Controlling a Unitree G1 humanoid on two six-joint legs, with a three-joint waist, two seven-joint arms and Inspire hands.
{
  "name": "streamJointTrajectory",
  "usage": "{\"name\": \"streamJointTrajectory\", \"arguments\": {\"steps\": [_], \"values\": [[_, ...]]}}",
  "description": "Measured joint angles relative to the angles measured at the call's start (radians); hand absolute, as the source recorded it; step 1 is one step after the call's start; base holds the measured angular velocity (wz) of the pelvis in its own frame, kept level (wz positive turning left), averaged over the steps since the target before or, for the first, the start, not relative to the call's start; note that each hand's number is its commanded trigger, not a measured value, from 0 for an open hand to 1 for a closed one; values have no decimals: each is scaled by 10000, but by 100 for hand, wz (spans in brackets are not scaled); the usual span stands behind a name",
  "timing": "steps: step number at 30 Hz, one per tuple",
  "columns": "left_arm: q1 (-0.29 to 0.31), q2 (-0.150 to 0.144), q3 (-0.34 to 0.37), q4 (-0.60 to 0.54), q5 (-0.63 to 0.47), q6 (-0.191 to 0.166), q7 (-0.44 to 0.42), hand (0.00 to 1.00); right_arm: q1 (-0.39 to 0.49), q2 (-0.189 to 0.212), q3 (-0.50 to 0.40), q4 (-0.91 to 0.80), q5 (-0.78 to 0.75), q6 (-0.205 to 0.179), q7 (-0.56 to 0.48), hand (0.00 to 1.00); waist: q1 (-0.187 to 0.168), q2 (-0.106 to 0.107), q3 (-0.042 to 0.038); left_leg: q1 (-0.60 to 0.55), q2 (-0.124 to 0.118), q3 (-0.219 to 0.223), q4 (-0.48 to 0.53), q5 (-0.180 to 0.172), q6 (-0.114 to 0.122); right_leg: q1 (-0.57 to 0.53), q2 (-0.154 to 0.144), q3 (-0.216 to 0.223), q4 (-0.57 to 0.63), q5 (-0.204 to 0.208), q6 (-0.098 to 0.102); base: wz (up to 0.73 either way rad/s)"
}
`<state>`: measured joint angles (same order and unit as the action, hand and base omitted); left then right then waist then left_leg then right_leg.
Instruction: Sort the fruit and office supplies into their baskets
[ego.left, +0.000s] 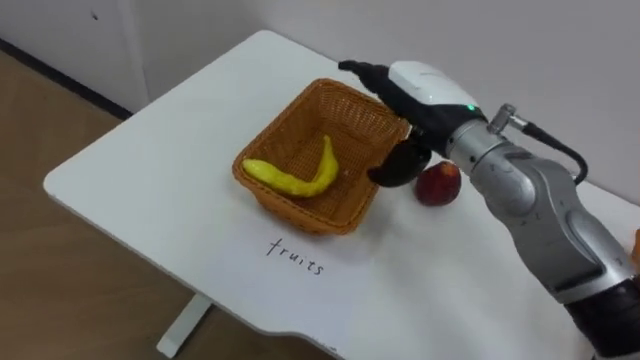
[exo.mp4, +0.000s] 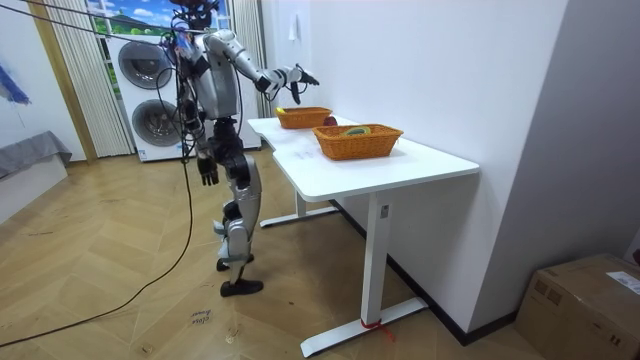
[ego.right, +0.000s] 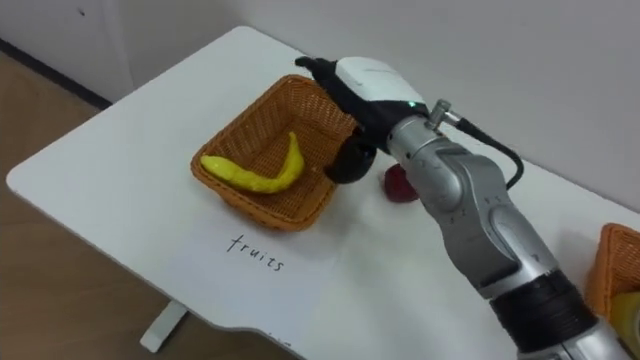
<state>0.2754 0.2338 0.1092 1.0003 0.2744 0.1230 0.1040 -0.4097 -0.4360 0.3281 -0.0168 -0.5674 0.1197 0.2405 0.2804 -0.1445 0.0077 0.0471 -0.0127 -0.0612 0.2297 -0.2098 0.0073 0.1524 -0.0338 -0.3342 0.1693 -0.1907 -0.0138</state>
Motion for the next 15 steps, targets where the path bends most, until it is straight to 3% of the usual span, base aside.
{"name": "streamJointTrajectory", "arguments": {"steps": [15], "values": [[-93,-21,56,-19,-80,28,0,0,12,0,-1174,31,1681,34,-1715,0,-573,118,-7,52,-20,-134,81,20,2,113,-4,-7,17,-2,2,1]]}}
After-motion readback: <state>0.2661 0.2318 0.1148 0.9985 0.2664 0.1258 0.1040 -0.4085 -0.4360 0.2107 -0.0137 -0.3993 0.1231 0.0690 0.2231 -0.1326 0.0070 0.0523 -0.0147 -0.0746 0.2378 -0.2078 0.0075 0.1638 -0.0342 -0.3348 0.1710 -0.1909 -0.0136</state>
